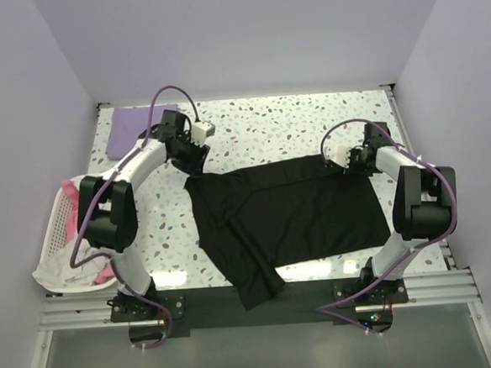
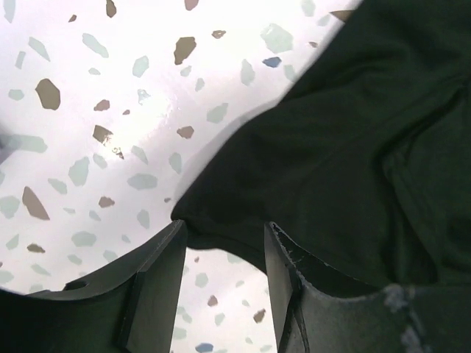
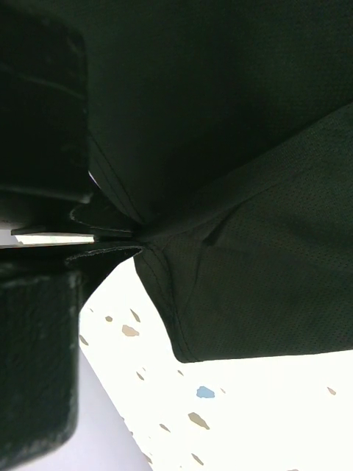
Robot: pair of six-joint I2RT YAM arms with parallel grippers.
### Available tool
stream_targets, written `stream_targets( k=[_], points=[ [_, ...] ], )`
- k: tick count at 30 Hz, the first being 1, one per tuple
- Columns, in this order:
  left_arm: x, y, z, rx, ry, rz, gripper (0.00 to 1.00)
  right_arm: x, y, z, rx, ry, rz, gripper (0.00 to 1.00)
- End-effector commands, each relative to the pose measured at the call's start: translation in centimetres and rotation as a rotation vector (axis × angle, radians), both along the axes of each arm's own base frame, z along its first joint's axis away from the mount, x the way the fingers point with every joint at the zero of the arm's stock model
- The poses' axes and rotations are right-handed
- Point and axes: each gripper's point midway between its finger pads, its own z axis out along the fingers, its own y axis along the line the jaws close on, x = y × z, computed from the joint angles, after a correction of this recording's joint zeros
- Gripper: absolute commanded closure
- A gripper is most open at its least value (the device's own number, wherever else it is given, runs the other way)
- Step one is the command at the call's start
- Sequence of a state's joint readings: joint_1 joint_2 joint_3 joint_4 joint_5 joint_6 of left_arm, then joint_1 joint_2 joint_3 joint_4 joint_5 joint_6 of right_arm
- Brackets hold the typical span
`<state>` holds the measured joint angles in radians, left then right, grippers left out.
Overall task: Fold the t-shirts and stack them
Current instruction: Fold the tshirt
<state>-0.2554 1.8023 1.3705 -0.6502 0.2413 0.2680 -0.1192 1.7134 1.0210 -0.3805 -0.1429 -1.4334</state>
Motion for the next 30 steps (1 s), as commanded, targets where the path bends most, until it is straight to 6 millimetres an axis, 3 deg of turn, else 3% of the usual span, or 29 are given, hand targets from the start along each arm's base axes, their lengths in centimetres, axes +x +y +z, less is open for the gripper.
stream_targets(
  k=[1,5,9,10,12,17,18,23,28,29,30],
  points=[
    [2.6,0.1,-0.2,0.01,-0.039,0.034,0.48,0.0,-0.6,1.3,-0.034,-0.022,0.003,1.0],
    [2.7,0.4,-2.2,0.038,-0.003,0.035,0.5,-0.2,-1.1,1.3,-0.044,-0.008,-0.024,0.95],
    [1.4,1.4,-4.0,0.083,0.028,0.024,0.56,-0.3,-1.6,1.6,-0.018,0.05,-0.082,0.91],
    [1.1,1.7,-4.2,0.093,0.031,0.018,0.56,0.3,-1.8,2.1,-0.015,0.052,-0.091,0.88],
    [0.5,2.2,-4.5,0.108,0.032,0.018,0.56,-0.7,-2.1,2.0,-0.005,0.112,-0.106,0.75],
    [0.9,2.5,-4.9,0.109,0.027,0.027,0.54,-1.1,-1.5,3.6,0.057,0.149,-0.131,0.62],
    [1.4,2.4,-4.8,0.106,0.022,0.028,0.54,-1.8,-1.3,3.6,0.07,0.179,-0.134,0.57],
    [3.0,2.1,-6.6,0.11,0.05,0.025,0.55,-2.1,-0.2,4.1,0.144,0.238,-0.21,0.56],
    [6.9,2.3,-6.7,0.099,0.019,0.048,0.55,-1.8,0.2,1.5,0.135,0.266,-0.303,0.58],
    [7.3,2.4,-8.0,0.104,0.042,0.053,0.55,-1.5,0.3,1.1,0.136,0.26,-0.338,0.58],
    [9.2,2.8,-6.8,0.094,0.015,0.073,0.55,-0.9,0.1,-0.1,0.132,0.263,-0.361,0.59]
  ],
)
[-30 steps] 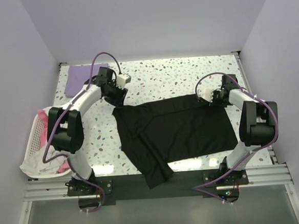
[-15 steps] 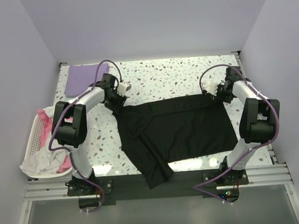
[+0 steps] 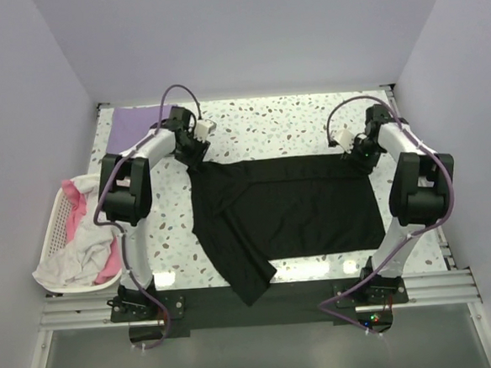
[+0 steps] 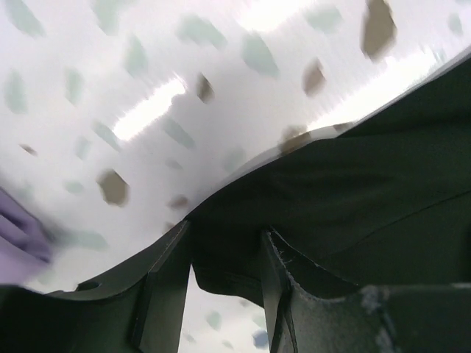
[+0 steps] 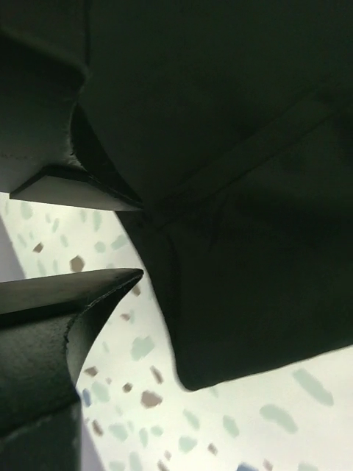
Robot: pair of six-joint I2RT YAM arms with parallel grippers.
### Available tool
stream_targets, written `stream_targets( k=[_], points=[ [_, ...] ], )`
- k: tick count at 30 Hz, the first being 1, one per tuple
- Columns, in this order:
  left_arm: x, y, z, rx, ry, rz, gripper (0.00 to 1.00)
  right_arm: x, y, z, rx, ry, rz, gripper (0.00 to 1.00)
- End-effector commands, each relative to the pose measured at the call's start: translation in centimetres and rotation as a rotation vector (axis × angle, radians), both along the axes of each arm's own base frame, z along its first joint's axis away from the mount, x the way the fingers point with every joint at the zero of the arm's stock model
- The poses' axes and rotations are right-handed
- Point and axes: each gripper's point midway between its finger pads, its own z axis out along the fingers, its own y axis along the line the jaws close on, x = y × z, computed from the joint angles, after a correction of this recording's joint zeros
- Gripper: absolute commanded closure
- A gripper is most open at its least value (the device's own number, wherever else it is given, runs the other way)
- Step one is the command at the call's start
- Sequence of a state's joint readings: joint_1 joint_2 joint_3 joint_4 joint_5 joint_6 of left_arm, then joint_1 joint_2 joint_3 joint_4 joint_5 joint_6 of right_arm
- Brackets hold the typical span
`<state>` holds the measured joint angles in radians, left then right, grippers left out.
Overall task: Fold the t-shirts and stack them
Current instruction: Fold the tshirt
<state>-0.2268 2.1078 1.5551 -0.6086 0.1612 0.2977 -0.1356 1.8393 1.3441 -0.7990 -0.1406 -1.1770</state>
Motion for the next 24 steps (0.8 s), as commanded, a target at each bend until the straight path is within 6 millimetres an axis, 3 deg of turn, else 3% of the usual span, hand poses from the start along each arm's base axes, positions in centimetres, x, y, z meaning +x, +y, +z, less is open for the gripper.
stream_targets(
  k=[1,2,3,4,6,7,8,9,10,11,12,13,14,16,17,19,20,24],
  points=[
    [4.5,1.5,0.0,-0.011,-0.04,0.041,0.55,1.5,0.2,-1.8,-0.002,0.009,-0.129,0.6],
    [5.1,1.5,-0.6,-0.022,-0.025,0.044,0.54,1.9,0.2,-1.9,0.009,0.013,-0.175,0.6],
    [6.7,1.4,1.2,-0.045,-0.061,0.047,0.54,2.4,0.1,-2.2,0.01,0.018,-0.197,0.61],
    [7.5,1.8,2.1,-0.071,-0.071,0.058,0.53,3.6,0.0,-1.7,0.018,0.004,-0.215,0.61],
    [8.1,1.1,5.3,-0.157,-0.104,0.037,0.5,3.7,0.4,-0.9,0.045,0.017,-0.243,0.62],
    [7.7,0.8,6.4,-0.177,-0.115,0.011,0.5,4.2,0.9,0.6,0.073,-0.014,-0.244,0.62],
    [7.1,0.2,9.8,-0.215,-0.167,-0.024,0.48,3.7,1.1,1.4,0.083,-0.009,-0.243,0.61],
    [5.4,0.1,9.8,-0.225,-0.15,-0.045,0.46,3.4,1.3,2.1,0.09,-0.014,-0.24,0.61],
    [4.2,0.0,13.1,-0.237,-0.212,-0.079,0.44,2.6,1.4,2.4,0.091,-0.007,-0.228,0.61],
    [1.7,0.0,11.7,-0.244,-0.159,-0.093,0.43,1.6,1.5,3.8,0.095,-0.018,-0.225,0.61],
    [0.3,0.1,12.0,-0.238,-0.159,-0.123,0.43,0.8,1.7,4.5,0.096,-0.02,-0.218,0.62],
    [-1.3,0.3,12.1,-0.236,-0.149,-0.138,0.43,-0.8,1.9,4.0,0.095,0.013,-0.208,0.62],
    [-4.4,0.6,11.6,-0.233,-0.106,-0.149,0.43,-2.0,2.0,5.3,0.091,-0.004,-0.202,0.62],
    [-7.5,1.0,11.7,-0.225,-0.098,-0.187,0.44,-5.0,2.3,4.3,0.089,0.051,-0.197,0.63],
    [-10.1,1.2,9.5,-0.222,-0.022,-0.193,0.45,-6.0,2.4,4.9,0.086,0.041,-0.196,0.64],
    [-12.2,1.3,8.9,-0.212,-0.009,-0.216,0.46,-8.4,2.7,3.5,0.084,0.093,-0.2,0.65],
    [-13.6,1.5,7.5,-0.209,0.03,-0.218,0.47,-9.0,2.7,3.2,0.083,0.1,-0.205,0.66],
    [-15.5,1.6,5.3,-0.184,0.072,-0.221,0.48,-11.4,3.0,0.9,0.076,0.154,-0.241,0.68]
  ],
)
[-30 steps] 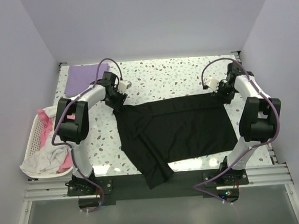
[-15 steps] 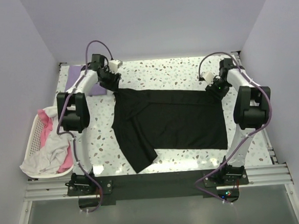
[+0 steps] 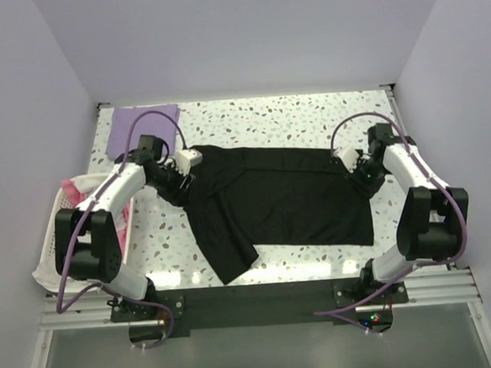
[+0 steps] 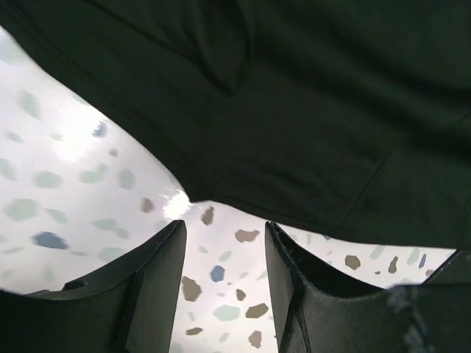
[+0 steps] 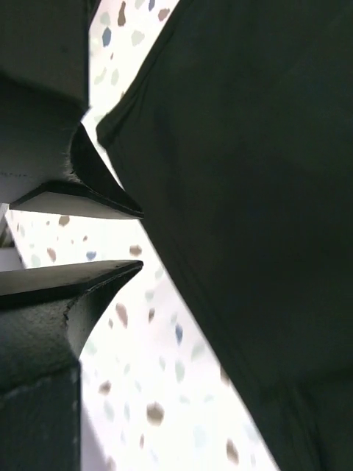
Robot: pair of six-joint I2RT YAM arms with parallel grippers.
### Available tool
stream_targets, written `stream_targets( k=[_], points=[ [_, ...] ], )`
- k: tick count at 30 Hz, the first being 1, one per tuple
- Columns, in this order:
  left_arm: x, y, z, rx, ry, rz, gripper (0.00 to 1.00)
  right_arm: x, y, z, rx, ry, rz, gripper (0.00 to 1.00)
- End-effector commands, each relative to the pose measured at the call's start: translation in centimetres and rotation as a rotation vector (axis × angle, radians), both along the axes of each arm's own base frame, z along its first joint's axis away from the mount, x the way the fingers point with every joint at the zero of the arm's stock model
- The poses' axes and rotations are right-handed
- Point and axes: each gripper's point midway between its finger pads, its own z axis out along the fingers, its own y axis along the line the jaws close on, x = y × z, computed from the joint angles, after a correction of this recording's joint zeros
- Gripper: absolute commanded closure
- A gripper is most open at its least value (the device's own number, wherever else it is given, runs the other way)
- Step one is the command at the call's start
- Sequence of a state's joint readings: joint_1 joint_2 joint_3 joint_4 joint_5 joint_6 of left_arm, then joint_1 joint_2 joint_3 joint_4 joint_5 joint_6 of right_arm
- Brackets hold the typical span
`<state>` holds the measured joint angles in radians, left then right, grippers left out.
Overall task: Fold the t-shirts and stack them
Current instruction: Fold the tshirt
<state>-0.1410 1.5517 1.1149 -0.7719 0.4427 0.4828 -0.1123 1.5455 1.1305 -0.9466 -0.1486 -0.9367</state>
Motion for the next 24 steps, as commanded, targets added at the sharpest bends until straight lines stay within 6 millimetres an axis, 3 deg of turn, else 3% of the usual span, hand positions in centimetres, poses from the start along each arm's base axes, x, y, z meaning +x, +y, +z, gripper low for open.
stream_targets(
  k=[1,9,13,19,24],
  points=[
    [-1.7,0.0,-2.7,0.026,0.043,-0.037,0.49,-1.5,0.3,-2.0,0.002,0.044,-0.038,0.68],
    [-2.2,1.0,-7.2,0.108,0.12,0.03,0.5,-1.1,-0.9,-6.3,-0.071,0.078,-0.086,0.72],
    [-2.8,2.8,-8.8,0.192,0.155,0.082,0.52,-0.4,-2.0,-7.6,-0.124,0.082,-0.092,0.74],
    [-2.0,5.8,-8.0,0.343,0.089,0.144,0.57,0.7,-2.7,-7.4,-0.16,0.062,-0.099,0.75],
    [-0.7,5.6,-5.1,0.322,-0.006,0.136,0.64,1.1,-2.2,-6.5,-0.13,0.053,-0.096,0.75]
  ],
)
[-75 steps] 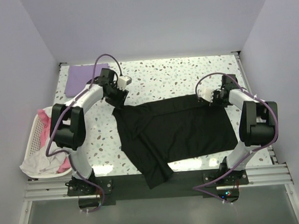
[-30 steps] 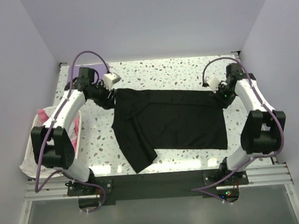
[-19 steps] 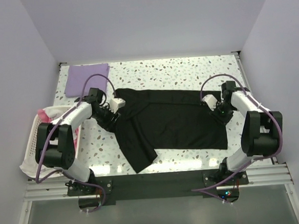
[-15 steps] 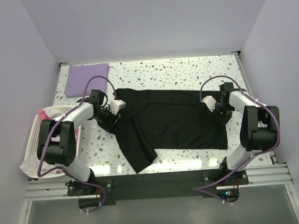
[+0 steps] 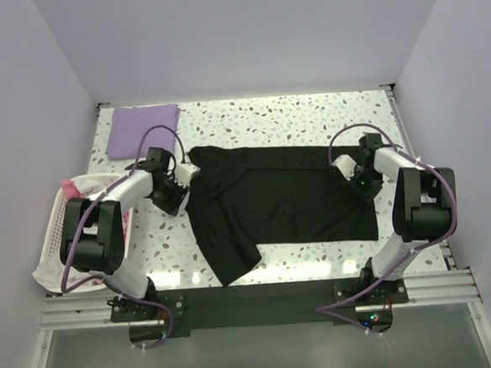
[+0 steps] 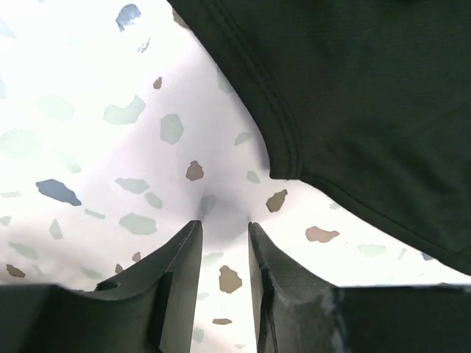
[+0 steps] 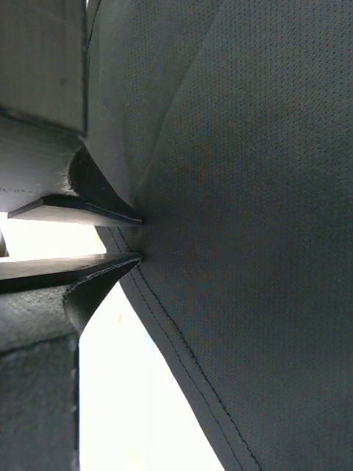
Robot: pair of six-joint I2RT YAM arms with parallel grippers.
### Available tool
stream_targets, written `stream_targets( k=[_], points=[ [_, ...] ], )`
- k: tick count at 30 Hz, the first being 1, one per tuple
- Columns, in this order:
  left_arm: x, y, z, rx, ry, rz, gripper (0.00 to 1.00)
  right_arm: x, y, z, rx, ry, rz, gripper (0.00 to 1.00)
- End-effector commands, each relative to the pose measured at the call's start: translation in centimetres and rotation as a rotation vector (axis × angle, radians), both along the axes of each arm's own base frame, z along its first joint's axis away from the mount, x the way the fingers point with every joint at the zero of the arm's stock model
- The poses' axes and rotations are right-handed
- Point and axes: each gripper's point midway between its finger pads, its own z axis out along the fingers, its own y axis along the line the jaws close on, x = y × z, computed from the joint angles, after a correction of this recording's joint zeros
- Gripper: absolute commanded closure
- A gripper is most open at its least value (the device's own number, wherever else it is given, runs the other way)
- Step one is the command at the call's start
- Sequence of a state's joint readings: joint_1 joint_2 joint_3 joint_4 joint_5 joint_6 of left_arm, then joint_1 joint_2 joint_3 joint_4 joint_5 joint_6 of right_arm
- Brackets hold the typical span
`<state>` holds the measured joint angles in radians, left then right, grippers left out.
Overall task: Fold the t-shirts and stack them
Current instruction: Fold the tshirt
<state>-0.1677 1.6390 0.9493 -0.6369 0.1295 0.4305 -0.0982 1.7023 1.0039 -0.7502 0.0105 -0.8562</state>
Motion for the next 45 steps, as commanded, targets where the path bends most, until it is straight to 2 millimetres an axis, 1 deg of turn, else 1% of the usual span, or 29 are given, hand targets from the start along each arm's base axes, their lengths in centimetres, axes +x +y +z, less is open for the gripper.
stream_targets(
  k=[1,3,4,5,8,10,12,16,21,23,24,26,27,28,29,30,31,32,33,34,35,37,38,39,40,41,42,43,45],
  points=[
    [0.9,-1.2,3.3,-0.079,-0.084,-0.044,0.64,1.7,-0.1,0.4,0.003,-0.052,-0.004,0.75],
    [0.8,-3.2,4.8,-0.179,-0.103,-0.104,0.64,1.6,-0.1,0.6,0.003,-0.052,-0.004,0.75],
    [0.4,-4.9,5.5,-0.265,-0.088,-0.136,0.65,1.7,-0.1,0.6,0.002,-0.055,-0.004,0.75],
    [0.0,-6.1,5.7,-0.292,-0.076,-0.15,0.65,1.6,-0.1,0.6,0.002,-0.053,-0.002,0.75],
    [-1.2,-8.8,5.1,-0.349,0.005,-0.173,0.67,1.7,-0.1,0.4,0.001,-0.056,0.004,0.76],
    [-1.9,-9.7,3.9,-0.366,0.055,-0.176,0.67,1.9,-0.3,0.1,-0.011,-0.058,0.01,0.76],
    [-2.1,-9.9,2.7,-0.357,0.085,-0.159,0.67,2.0,-0.4,0.1,-0.013,-0.058,0.013,0.76],
    [-1.8,-8.3,0.1,-0.26,0.112,-0.108,0.67,2.1,-0.4,0.2,-0.011,-0.056,0.016,0.76],
    [-1.8,-6.1,-1.4,-0.135,0.134,-0.061,0.69,2.2,-0.7,0.3,-0.032,-0.055,0.03,0.76],
    [-2.2,-5.1,-1.4,-0.087,0.139,-0.06,0.7,2.3,-0.8,0.5,-0.033,-0.058,0.035,0.77],
    [-2.2,-4.8,-0.9,-0.069,0.129,-0.063,0.7,2.4,-0.8,0.7,-0.033,-0.063,0.041,0.77],
    [-1.1,-3.8,0.2,-0.01,0.065,-0.073,0.72,2.6,-0.7,1.4,-0.028,-0.071,0.048,0.77],
    [0.1,-3.7,1.3,0.003,0.016,-0.079,0.72,2.8,-0.5,1.8,-0.016,-0.079,0.05,0.77],
    [0.8,-3.9,2.2,0.004,-0.016,-0.094,0.72,2.7,-0.3,2.1,-0.007,-0.074,0.052,0.77],
    [1.6,-4.4,3.4,-0.008,-0.057,-0.124,0.69,3.5,-0.4,3.1,-0.01,-0.098,0.049,0.77],
    [2.8,-5.2,4.8,-0.03,-0.101,-0.143,0.67,3.3,0.3,3.4,0.031,-0.091,0.054,0.77],
    [2.9,-6.5,5.6,-0.072,-0.113,-0.179,0.64,4.2,0.5,4.5,0.04,-0.118,0.056,0.77],
    [3.1,-7.2,6.2,-0.095,-0.124,-0.217,0.59,4.5,0.6,5.1,0.049,-0.128,0.049,0.77],
    [3.8,-8.1,6.9,-0.114,-0.149,-0.23,0.57,4.8,0.9,5.6,0.065,-0.138,0.049,0.77],
    [4.0,-8.8,7.1,-0.126,-0.154,-0.249,0.56,5.2,1.3,6.3,0.088,-0.146,0.048,0.77],
    [4.0,-9.2,6.6,-0.132,-0.136,-0.259,0.55,5.4,1.5,6.7,0.098,-0.153,0.041,0.77],
    [4.6,-10.1,6.6,-0.143,-0.132,-0.267,0.55,5.6,1.6,7.2,0.106,-0.154,0.035,0.77],
    [4.6,-10.4,5.9,-0.147,-0.111,-0.265,0.54,6.1,1.5,7.5,0.103,-0.164,0.034,0.77],
    [5.0,-11.0,5.9,-0.152,-0.119,-0.274,0.53,6.5,1.4,7.6,0.1,-0.171,0.029,0.77],
    [5.1,-11.3,5.7,-0.15,-0.118,-0.276,0.53,6.9,1.3,7.5,0.095,-0.175,0.025,0.77],
    [5.1,-11.5,5.0,-0.142,-0.101,-0.28,0.51,7.3,1.1,7.6,0.085,-0.183,0.016,0.77],
    [5.4,-11.9,5.0,-0.139,-0.105,-0.285,0.5,7.7,0.9,7.5,0.078,-0.191,0.008,0.76],
    [5.3,-12.4,4.8,-0.138,-0.1,-0.29,0.5,8.7,0.8,7.8,0.074,-0.218,0.001,0.76],
    [5.4,-13.1,4.3,-0.135,-0.089,-0.305,0.48,9.6,0.6,7.1,0.068,-0.211,-0.019,0.76]
  ],
)
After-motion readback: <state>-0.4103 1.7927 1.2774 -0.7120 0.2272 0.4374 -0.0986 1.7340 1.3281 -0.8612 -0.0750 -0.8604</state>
